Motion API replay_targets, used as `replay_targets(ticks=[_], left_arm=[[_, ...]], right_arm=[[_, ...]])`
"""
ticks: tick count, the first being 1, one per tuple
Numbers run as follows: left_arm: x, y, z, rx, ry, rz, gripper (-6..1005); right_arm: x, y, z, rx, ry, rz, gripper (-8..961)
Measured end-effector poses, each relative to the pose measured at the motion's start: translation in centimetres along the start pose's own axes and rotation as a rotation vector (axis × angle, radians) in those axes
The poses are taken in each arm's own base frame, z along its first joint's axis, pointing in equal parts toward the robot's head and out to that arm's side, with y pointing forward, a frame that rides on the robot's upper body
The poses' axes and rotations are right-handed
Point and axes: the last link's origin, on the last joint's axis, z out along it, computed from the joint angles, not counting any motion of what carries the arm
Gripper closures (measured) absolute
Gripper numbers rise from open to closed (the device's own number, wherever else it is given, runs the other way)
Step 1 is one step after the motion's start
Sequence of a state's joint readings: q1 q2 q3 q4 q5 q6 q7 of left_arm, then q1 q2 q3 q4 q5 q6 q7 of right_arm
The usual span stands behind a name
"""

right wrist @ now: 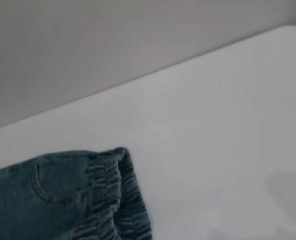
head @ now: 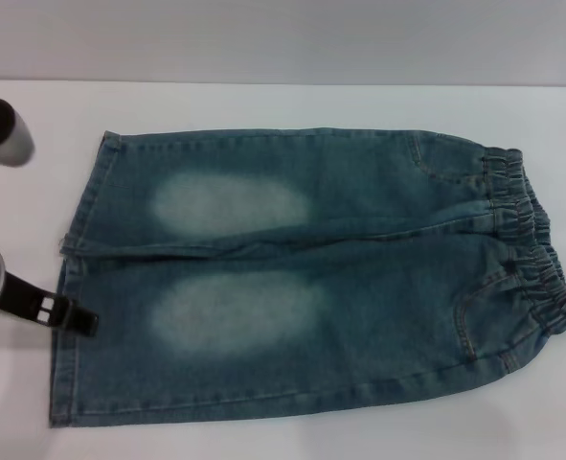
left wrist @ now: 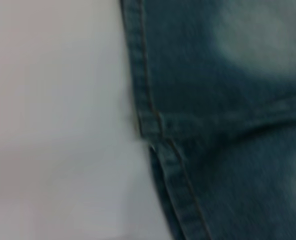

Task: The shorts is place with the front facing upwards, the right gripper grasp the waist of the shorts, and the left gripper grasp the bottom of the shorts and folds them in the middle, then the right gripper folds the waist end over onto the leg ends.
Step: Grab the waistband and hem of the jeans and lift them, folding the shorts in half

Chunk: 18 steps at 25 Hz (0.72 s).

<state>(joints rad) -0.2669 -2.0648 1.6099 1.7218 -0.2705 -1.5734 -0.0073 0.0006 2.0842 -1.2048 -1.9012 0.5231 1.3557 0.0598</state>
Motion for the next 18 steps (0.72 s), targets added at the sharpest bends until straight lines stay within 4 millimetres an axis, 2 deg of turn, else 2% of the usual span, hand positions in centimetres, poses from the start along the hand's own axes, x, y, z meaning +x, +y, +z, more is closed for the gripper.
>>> replay_targets(ticks=[9,18], left_arm=[[-2.1,1.7,0.4,-0.003,-0.12,-0.017,233],[-2.4,2.5,0.3,-0.008,-0.151,-0.007,242]], right_arm=[[-0.1,-0.2,0.1,-0.001,-0.003,-0.009,203],[-0.2,0.3,0.2,-0.011,-0.004,-0.028,204]])
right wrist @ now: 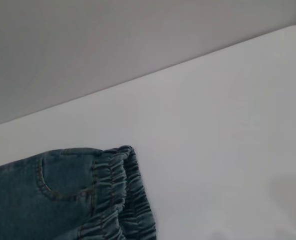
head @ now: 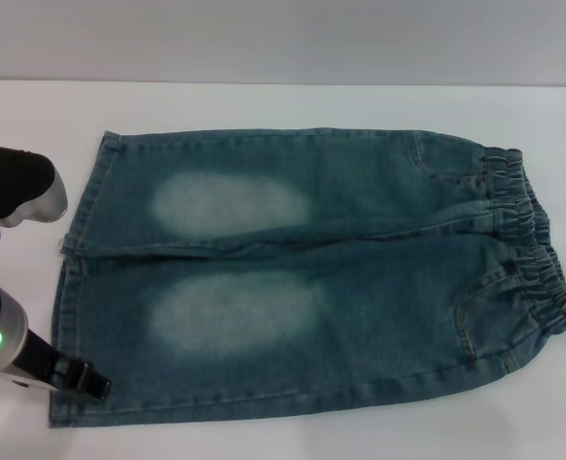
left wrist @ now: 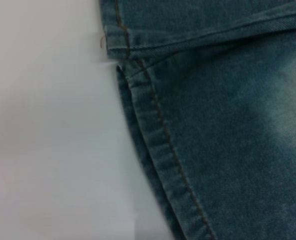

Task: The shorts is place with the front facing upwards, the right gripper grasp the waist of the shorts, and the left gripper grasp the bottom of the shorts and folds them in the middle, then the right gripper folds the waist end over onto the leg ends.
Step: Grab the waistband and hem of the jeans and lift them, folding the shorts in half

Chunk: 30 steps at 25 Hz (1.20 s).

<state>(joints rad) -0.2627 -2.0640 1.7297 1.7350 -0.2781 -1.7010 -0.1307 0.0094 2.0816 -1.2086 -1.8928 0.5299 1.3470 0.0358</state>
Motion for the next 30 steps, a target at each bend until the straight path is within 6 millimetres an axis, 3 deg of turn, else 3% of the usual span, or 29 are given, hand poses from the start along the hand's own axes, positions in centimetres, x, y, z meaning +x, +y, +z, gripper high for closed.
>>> replay_targets(ticks=[11,30], left_arm=[[-0.2,1.3,0.1,-0.029,-0.017,0.01,253],[-0.7,1.9,0.7,-0.03,-0.05,0.018,273]], right_arm=[[0.1,0.3,-0.2,-0.016,-0.002,-0.012,208],[0.1,0.4,-0.3,-0.024,-0.003,-0.027,217]])
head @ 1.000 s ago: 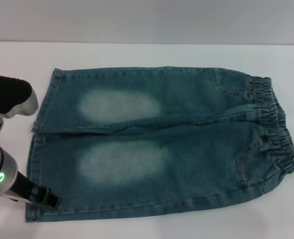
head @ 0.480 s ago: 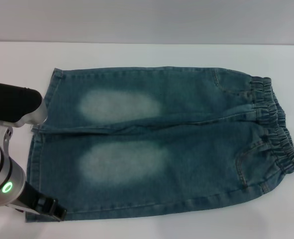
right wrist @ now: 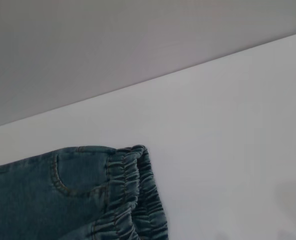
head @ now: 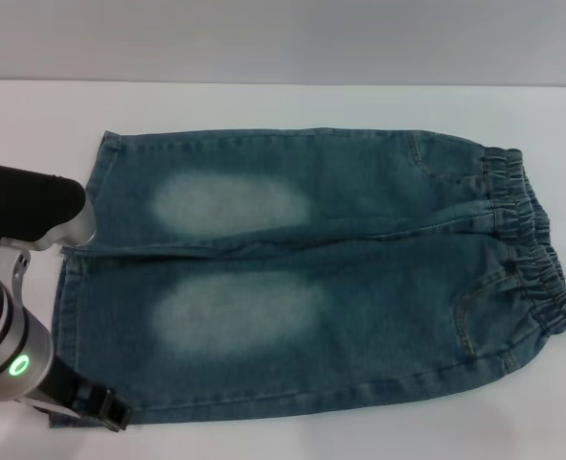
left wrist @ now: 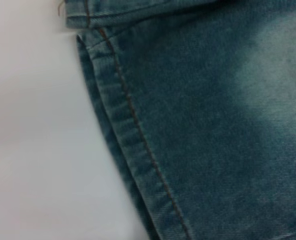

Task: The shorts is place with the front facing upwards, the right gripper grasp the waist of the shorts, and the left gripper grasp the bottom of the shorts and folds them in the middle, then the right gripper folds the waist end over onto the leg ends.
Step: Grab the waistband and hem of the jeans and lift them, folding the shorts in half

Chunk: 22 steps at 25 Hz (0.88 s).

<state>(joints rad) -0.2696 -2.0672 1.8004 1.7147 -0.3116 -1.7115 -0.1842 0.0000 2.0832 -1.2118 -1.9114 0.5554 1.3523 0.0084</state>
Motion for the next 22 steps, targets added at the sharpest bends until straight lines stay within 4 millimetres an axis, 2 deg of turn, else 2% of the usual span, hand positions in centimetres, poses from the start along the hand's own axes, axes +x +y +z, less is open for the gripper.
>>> replay_targets(ticks=[16,22], left_arm=[[0.44,0.22,0.19,-0.001,0.007,0.02,289],[0.51,0.28,0.12,0.002,0.01,0.026,490]], right_arm=[[0.06,-0.06,-0.21,0.003,0.005,-0.006,224],[0.14,-0.24,-0.36,0.007,0.007,-0.005,227]])
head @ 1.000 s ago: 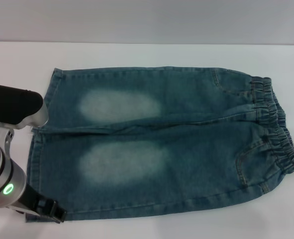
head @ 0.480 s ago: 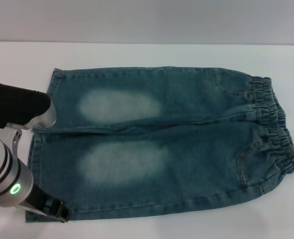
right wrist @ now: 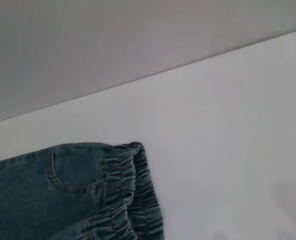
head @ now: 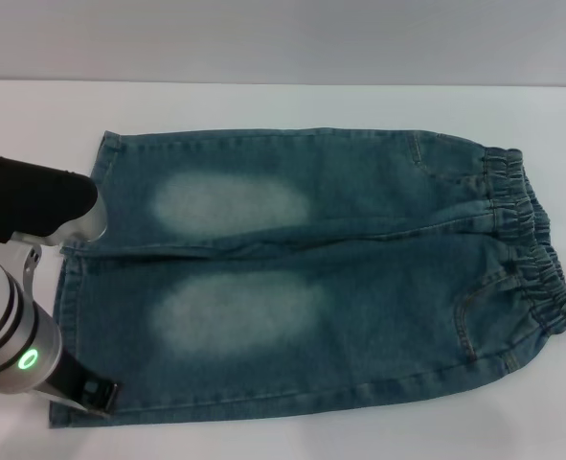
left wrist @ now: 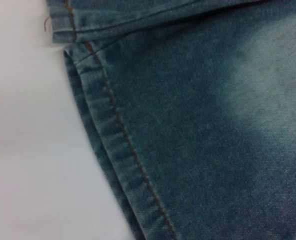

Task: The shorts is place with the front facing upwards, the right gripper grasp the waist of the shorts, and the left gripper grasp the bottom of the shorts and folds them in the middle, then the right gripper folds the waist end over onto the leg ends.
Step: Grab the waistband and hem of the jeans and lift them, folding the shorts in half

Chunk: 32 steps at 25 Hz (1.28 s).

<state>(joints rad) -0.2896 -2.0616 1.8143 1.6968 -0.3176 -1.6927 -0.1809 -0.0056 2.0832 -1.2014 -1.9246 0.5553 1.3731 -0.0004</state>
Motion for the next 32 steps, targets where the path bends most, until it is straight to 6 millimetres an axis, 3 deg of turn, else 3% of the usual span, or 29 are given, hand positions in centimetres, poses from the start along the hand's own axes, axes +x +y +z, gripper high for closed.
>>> replay_targets(ticks=[10,13,32], left_arm=[[-0.3,0.2,-1.6,0.009,0.038,-0.008,920],[-0.5,0.2,-1.6,0.026,0.031,-0.014,757],[-0.9,0.7,-0.8,0.03,-0.009,-0.004,331]], right_arm=[[0.1,0.0,-0.2,0.002,-0.003,-0.004,231],[0.1,0.1,-0.2,0.0,-0.002,-0.007,232],[-0.2,0.7,-0.3,-0.02,-0.008,-0.018,241]])
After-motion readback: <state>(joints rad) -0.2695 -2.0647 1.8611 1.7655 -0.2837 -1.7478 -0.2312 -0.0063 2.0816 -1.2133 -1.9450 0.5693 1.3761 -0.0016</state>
